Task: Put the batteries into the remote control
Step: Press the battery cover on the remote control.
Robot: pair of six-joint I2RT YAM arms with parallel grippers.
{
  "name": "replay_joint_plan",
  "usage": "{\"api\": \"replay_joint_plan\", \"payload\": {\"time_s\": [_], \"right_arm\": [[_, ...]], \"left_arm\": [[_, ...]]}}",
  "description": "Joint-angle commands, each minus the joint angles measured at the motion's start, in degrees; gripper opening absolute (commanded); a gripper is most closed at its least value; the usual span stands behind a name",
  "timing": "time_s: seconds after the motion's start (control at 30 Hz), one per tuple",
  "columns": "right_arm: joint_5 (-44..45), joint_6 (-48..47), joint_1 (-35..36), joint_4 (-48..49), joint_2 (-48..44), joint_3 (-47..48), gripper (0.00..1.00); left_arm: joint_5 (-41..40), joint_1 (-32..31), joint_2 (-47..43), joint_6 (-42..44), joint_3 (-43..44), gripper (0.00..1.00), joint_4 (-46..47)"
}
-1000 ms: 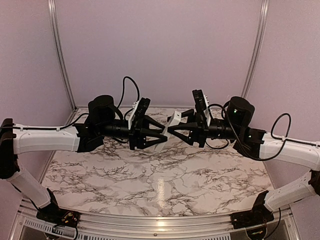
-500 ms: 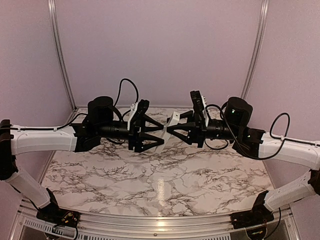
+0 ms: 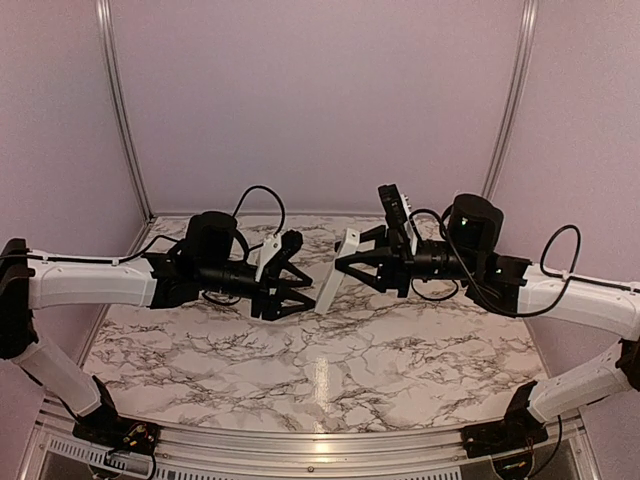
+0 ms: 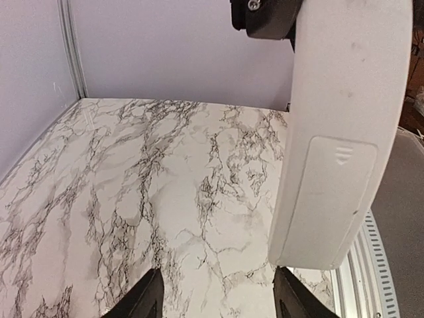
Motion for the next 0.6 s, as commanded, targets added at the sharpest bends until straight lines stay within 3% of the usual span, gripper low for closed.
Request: {"api": "replay_joint_plan", "payload": {"time_s": [0.0, 0.57], "right_arm": [[-2.57, 0.35, 0.00, 2.43, 0.29, 4.30, 0.00], [-6.53, 1.57, 1.38, 3.75, 5.76, 4.83, 0.00]], "left_arm": [[-1.58, 0.02, 3.14, 3.15, 1.54, 0.58, -7.63], [4.79, -2.13, 3.07, -1.72, 3.16, 0.56, -0.36]]}}
